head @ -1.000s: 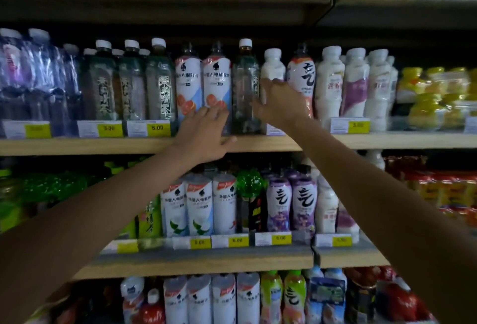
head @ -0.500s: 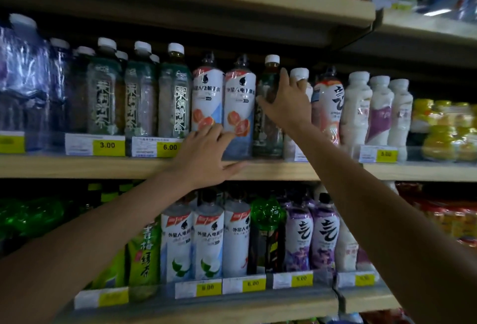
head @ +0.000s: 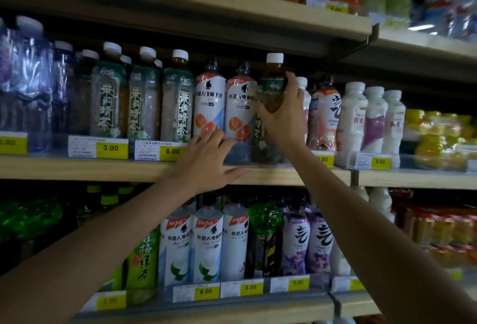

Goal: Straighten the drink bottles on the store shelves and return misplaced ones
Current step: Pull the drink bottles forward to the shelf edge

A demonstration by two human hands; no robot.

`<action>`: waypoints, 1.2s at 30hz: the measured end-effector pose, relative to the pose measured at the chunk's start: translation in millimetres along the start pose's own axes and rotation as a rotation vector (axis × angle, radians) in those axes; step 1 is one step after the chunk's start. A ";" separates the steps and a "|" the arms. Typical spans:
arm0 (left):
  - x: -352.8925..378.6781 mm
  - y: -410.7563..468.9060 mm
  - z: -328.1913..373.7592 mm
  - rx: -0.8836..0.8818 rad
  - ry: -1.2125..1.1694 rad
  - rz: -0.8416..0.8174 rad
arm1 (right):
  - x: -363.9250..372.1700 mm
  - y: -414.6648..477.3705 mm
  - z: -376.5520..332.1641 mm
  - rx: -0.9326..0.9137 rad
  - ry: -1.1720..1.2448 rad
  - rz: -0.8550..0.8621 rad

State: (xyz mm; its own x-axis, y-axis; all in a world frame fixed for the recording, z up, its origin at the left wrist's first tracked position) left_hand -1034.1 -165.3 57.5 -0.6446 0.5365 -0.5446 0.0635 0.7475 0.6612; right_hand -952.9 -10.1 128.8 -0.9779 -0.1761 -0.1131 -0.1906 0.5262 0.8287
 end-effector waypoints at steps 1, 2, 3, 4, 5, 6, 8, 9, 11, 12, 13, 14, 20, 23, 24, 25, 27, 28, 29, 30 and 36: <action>-0.4 0.2 0.5 -0.005 -0.008 -0.006 | -2.4 -1.5 0.7 0.020 0.011 -0.015; -0.7 0.4 1.2 -0.012 -0.014 -0.014 | -5.5 -2.2 1.8 0.048 0.012 -0.026; -1.0 0.7 2.0 -0.019 -0.020 -0.021 | -8.8 -2.8 2.9 0.081 0.007 -0.031; -1.5 1.0 2.7 -0.029 -0.025 -0.029 | -11.8 -3.3 3.8 0.118 0.002 -0.034; -2.3 1.6 3.3 -0.039 -0.030 -0.038 | -14.5 -3.9 4.3 0.155 -0.002 -0.040; -3.7 2.4 4.2 -0.050 -0.031 -0.050 | -16.9 -4.2 4.0 0.189 -0.009 -0.051; -7.3 4.3 6.6 -0.071 -0.031 -0.083 | -22.6 -4.3 2.4 0.241 -0.016 -0.070; -9.0 5.2 8.1 -0.081 -0.026 -0.106 | -26.0 -4.5 2.0 0.259 0.004 -0.079; -11.4 5.3 12.0 -0.101 -0.006 -0.153 | -32.1 -6.5 2.7 0.274 0.095 -0.098; -12.2 4.6 14.6 -0.114 0.008 -0.169 | -33.9 -9.0 3.7 0.269 0.143 -0.105; -12.8 4.1 17.6 -0.128 0.023 -0.180 | -34.9 -12.4 4.6 0.260 0.185 -0.106; -14.0 4.1 20.3 -0.139 0.041 -0.189 | -35.5 -16.5 5.1 0.249 0.225 -0.102; -26.2 -6.6 20.2 -0.094 -0.074 -0.205 | -41.3 -37.8 3.2 0.183 0.450 -0.113; -37.0 -34.4 6.1 -0.117 -0.038 -0.219 | -44.2 -47.0 0.5 0.146 0.429 -0.105; -41.2 -45.8 0.7 -0.143 -0.012 -0.215 | -44.3 -51.0 -2.3 0.131 0.404 -0.099; -45.2 -57.8 -5.4 -0.172 0.012 -0.210 | -44.3 -55.0 -6.4 0.114 0.363 -0.082; -52.9 -80.2 -19.9 -0.210 0.062 -0.223 | -44.1 -61.5 -18.5 0.071 0.269 -0.039; -56.3 -90.6 -28.6 -0.222 0.082 -0.237 | -43.8 -63.7 -26.3 0.042 0.242 -0.019; -59.6 -100.1 -38.0 -0.234 0.095 -0.246 | -43.5 -65.1 -34.9 0.011 0.223 -0.001; -63.0 -109.5 -47.6 -0.248 0.106 -0.249 | -42.1 -67.1 -45.0 -0.012 0.208 0.007; -86.4 -170.6 -103.4 -0.340 0.162 -0.274 | 1.0 -98.4 -109.2 0.032 0.258 -0.194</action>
State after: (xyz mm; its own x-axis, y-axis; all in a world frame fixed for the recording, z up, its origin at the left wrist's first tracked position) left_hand -1068.0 -379.7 45.1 -0.7153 0.2486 -0.6531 -0.3619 0.6677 0.6505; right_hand -925.7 -153.0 106.9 -0.8699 -0.4781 -0.1209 -0.3776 0.4879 0.7870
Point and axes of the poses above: each hand's wrist, its own y-axis towards the middle knuckle, its own x-axis out of the palm, z = x × y, the point moved 1 cm from there along y, towards the middle knuckle, and after that the axes turned 15 degrees about x, right-handed, at the moved point
